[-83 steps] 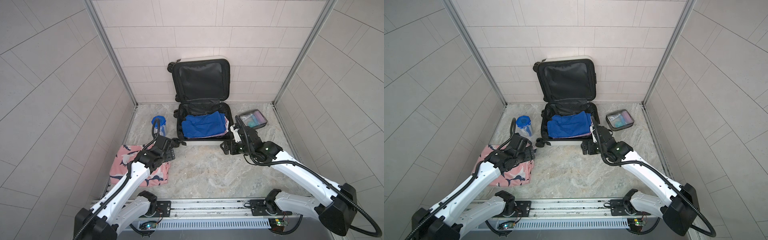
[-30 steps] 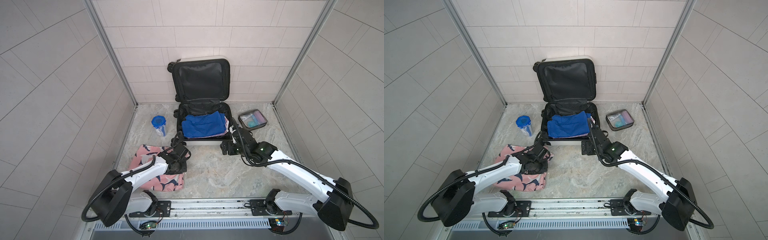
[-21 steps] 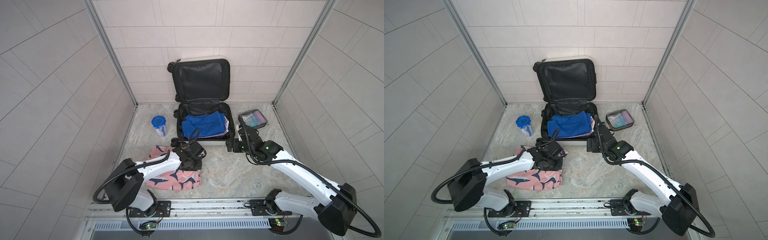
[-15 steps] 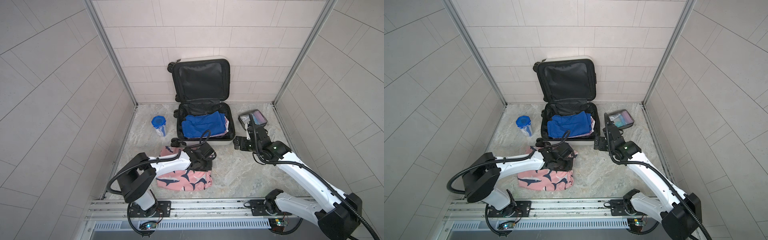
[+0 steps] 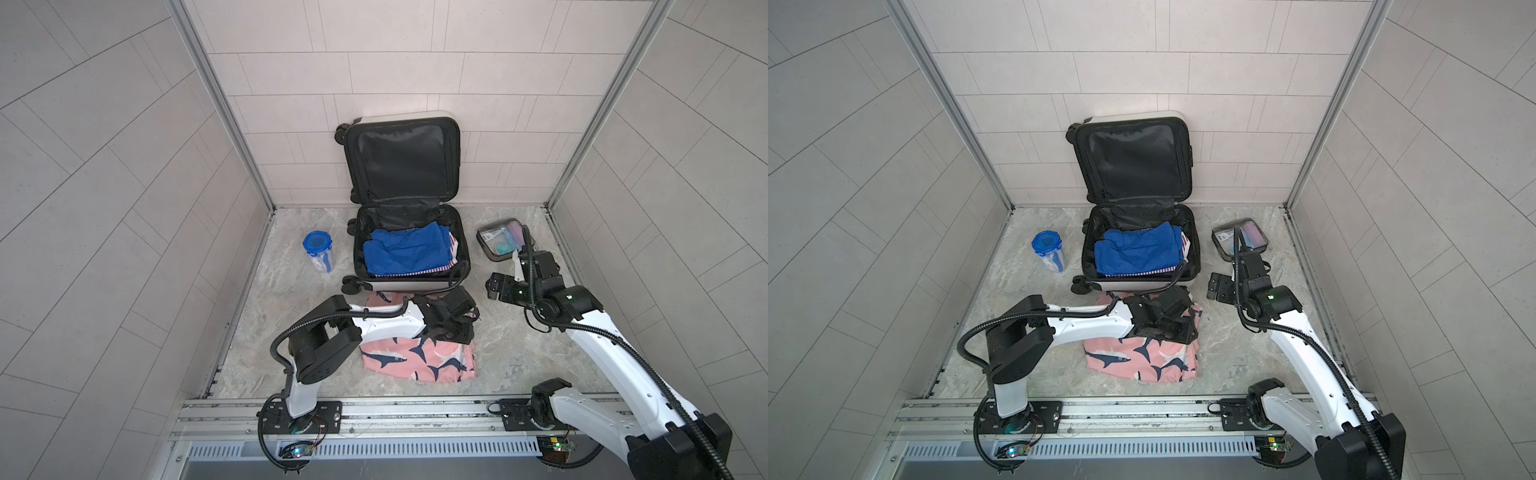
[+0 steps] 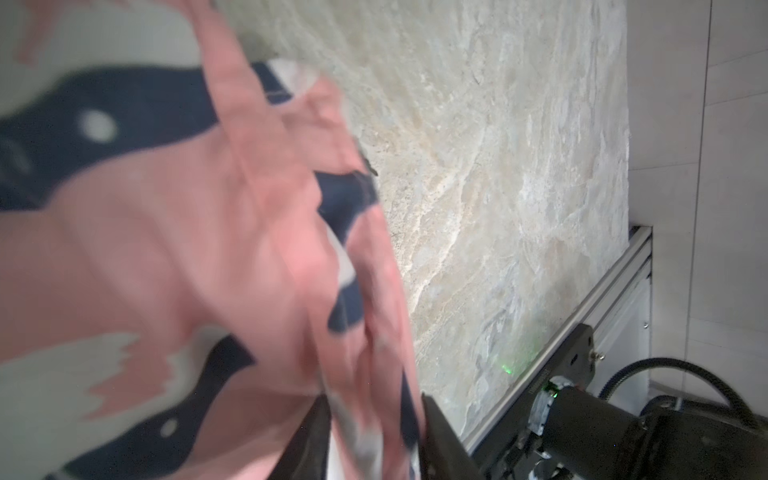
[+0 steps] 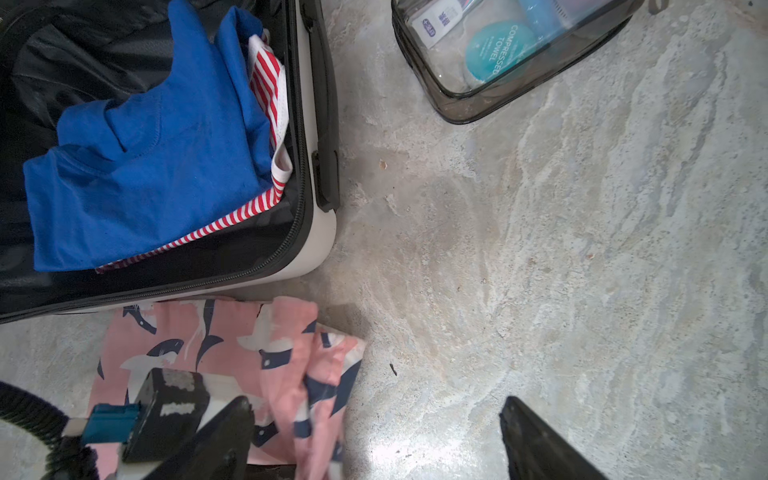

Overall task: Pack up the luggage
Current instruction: 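Spread the pink shark shirt with the left gripper while the right gripper lowers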

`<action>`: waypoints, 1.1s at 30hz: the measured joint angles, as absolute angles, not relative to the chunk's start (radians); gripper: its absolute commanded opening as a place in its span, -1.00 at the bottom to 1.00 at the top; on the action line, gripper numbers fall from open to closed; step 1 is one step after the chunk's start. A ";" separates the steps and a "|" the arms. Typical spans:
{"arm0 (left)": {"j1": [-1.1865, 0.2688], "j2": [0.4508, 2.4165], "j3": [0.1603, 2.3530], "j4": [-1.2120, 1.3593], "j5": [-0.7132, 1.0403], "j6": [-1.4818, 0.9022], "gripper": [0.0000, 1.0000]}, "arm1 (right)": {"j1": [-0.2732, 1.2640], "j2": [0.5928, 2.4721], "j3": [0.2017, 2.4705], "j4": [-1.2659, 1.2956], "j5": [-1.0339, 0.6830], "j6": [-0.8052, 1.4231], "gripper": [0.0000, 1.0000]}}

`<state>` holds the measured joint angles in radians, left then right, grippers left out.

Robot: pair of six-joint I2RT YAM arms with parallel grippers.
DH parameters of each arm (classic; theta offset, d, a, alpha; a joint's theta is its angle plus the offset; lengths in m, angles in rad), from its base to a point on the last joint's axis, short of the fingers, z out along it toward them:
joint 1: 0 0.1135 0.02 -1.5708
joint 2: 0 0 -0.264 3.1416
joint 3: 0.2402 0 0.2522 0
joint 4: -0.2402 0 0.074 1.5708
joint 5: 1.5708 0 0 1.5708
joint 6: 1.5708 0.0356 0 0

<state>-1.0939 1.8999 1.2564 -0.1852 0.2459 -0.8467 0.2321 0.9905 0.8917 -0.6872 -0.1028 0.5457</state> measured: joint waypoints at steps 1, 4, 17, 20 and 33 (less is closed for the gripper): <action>-1.093 1.900 1.258 -0.182 0.244 -0.842 0.17 | 0.230 0.989 0.892 -0.689 -0.106 0.545 0.89; -1.095 1.897 1.258 -0.186 0.233 -0.827 0.20 | 0.226 0.987 0.892 -0.693 -0.110 0.546 0.91; -1.113 1.597 1.146 -0.228 0.093 -0.729 0.22 | 0.226 0.959 0.870 -0.697 -0.126 0.562 0.92; -1.113 1.535 1.127 -0.269 0.035 -0.706 0.23 | 0.226 0.950 0.840 -0.696 -0.149 0.572 0.92; -0.976 1.241 0.855 -0.346 -0.097 -0.691 0.40 | 0.305 0.928 0.683 -0.650 -0.216 0.633 0.95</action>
